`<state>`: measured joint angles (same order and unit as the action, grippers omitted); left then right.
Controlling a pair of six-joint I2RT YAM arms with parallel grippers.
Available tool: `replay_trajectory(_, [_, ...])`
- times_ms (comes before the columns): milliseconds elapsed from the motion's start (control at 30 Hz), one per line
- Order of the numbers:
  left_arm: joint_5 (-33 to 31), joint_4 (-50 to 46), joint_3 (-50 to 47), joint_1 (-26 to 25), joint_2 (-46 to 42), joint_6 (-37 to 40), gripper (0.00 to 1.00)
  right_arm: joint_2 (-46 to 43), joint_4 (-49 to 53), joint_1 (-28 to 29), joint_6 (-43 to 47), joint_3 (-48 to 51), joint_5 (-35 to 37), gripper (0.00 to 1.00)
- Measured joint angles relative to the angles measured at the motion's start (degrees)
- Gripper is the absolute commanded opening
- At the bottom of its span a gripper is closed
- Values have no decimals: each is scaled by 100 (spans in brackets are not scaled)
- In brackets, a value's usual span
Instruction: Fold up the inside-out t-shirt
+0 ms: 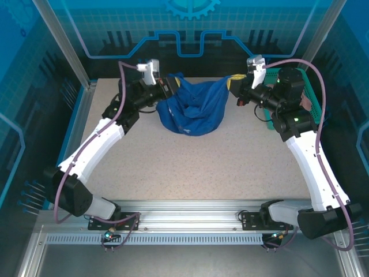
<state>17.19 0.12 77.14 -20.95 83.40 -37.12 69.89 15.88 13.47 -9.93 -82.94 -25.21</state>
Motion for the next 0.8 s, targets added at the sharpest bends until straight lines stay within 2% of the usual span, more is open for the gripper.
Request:
replay_trajectory(200, [20,-35,-999,11,424,-13,39,116,-92,162,-33,33,-258,0])
replay_trajectory(433, [144,22,-1620,11,444,11,50,175,-92,192,-35,485,-358,0])
replay_trajectory(667, [846,977,-2057,-179,516,-42,66,181,-37,181,33,551,-376,0])
replay_trajectory(800, [1274,1707,-2142,-256,675,-179,71,179,-9,146,57,562,-378,0])
